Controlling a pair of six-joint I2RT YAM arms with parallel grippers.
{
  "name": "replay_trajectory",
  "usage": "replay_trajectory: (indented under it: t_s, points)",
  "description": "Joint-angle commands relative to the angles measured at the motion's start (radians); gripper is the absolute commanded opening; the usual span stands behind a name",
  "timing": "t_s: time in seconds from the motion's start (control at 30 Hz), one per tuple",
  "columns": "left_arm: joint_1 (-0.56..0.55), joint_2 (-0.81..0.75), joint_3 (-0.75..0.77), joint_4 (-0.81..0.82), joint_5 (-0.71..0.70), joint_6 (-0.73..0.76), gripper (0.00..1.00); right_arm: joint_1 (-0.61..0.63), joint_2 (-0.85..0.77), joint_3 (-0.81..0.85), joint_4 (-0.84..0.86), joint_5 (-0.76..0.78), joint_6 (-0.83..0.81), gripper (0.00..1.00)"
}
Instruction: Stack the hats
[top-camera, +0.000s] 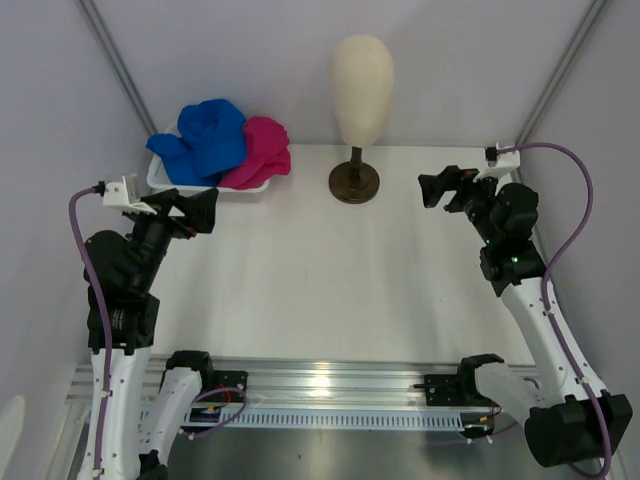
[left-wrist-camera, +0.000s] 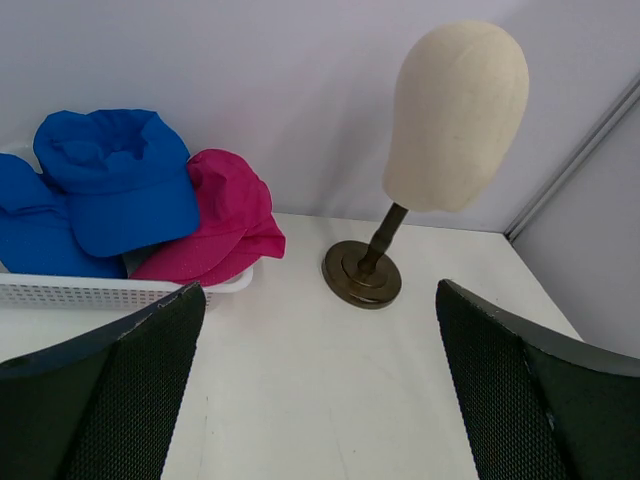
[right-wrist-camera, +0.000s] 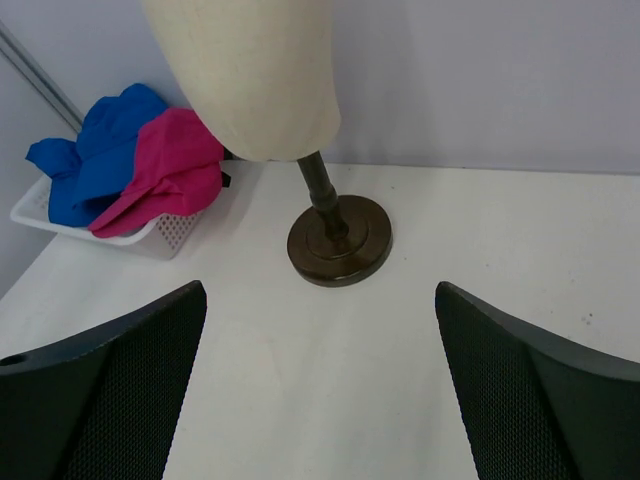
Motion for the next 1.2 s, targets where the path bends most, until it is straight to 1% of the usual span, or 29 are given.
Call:
replay_trajectory:
  t_s: [0.0,0.1,0.13,0.23,0.27,0.33,0.37,0.43,0.47,0.5,0.53,0.57,0.6,0.63,0.67,0.7,0.73,0.77,0.8,0.83,0.87,0.9,0.97,1.03,1.1,1.17]
  points:
    - [0.006,-0.001,0.002,0.029,0.001,0.013,1.0,0.024,0.045,-0.012,0.082,0.026,-0.025,1.0]
    - [0.006,-0.027,-0.032,0.051,-0.03,-0.012,0.99,0.053,0.093,-0.025,0.131,0.046,0.009,0.99]
    - [0.006,-0.033,-0.038,0.054,-0.045,-0.017,0.99,0.07,0.136,-0.032,0.15,0.041,0.01,1.0]
    - [0.006,-0.039,-0.035,0.043,-0.071,-0.018,0.99,0.094,0.213,-0.058,0.249,0.026,0.014,1.0]
    - [0.006,-0.038,-0.032,0.037,-0.079,-0.018,0.99,0.109,0.269,-0.065,0.317,0.024,0.017,0.99]
    - [0.006,-0.036,-0.024,0.032,-0.08,-0.023,1.0,0.134,0.332,-0.078,0.384,0.056,0.02,1.0]
    - [0.006,-0.035,-0.026,0.031,-0.08,-0.023,0.99,0.166,0.393,-0.078,0.448,0.111,0.014,0.99]
    - [0.006,-0.027,-0.028,0.031,-0.076,-0.021,0.99,0.194,0.458,-0.091,0.529,0.16,-0.022,1.0]
    - [0.006,-0.024,-0.025,0.029,-0.074,-0.021,1.0,0.208,0.492,-0.099,0.636,0.182,-0.035,0.99]
    - [0.006,-0.02,-0.026,0.029,-0.07,-0.02,0.99,0.232,0.568,-0.105,0.687,0.184,-0.052,0.99]
    - [0.006,-0.018,-0.024,0.031,-0.065,-0.018,1.0,0.24,0.608,-0.105,0.742,0.176,-0.074,1.0]
    - [0.006,-0.012,-0.024,0.029,-0.062,-0.017,0.99,0.244,0.648,-0.099,0.837,0.167,-0.074,1.0]
    - [0.006,-0.009,-0.024,0.029,-0.057,-0.012,1.0,0.252,0.729,-0.09,0.877,0.174,-0.063,1.0]
    - [0.006,-0.007,-0.028,0.029,-0.053,-0.012,1.0,0.254,0.768,-0.066,0.92,0.179,-0.036,0.99]
    - [0.006,-0.004,-0.025,0.031,-0.051,-0.01,0.99,0.254,0.806,-0.053,1.004,0.184,-0.025,1.0]
    - [0.006,-0.004,-0.026,0.029,-0.051,-0.006,1.0,0.252,0.843,-0.041,1.054,0.214,-0.017,1.0]
    - [0.006,-0.003,-0.028,0.031,-0.048,-0.004,1.0,0.254,0.921,-0.03,1.11,0.216,-0.016,1.0]
    - [0.006,-0.001,-0.026,0.029,-0.047,-0.003,0.99,0.254,0.961,-0.006,1.223,0.21,-0.029,1.0]
    - [0.006,0.0,-0.028,0.032,-0.045,-0.001,1.0,0.254,1.002,0.011,1.275,0.207,-0.039,1.0]
    - [0.006,0.002,-0.029,0.032,-0.044,-0.001,0.99,0.254,1.077,0.027,1.325,0.213,-0.046,0.99]
    - [0.006,0.005,-0.029,0.032,-0.044,0.0,0.99,0.251,1.113,0.051,1.417,0.222,-0.037,1.0]
    - [0.006,0.011,-0.029,0.032,-0.045,0.0,0.99,0.245,1.142,0.062,1.457,0.225,-0.019,1.0]
    - [0.006,0.017,-0.031,0.032,-0.05,0.002,1.0,0.217,1.207,0.115,1.491,0.14,0.047,1.0]
    - [0.006,0.023,-0.031,0.032,-0.051,0.002,0.99,0.206,1.24,0.16,1.444,0.042,0.034,0.99]
    - [0.006,0.03,-0.031,0.031,-0.05,0.0,1.0,0.209,1.245,0.206,1.398,0.027,-0.04,1.0]
    - [0.006,0.039,-0.031,0.029,-0.044,0.0,0.99,0.205,1.248,0.232,1.337,0.047,-0.065,1.0]
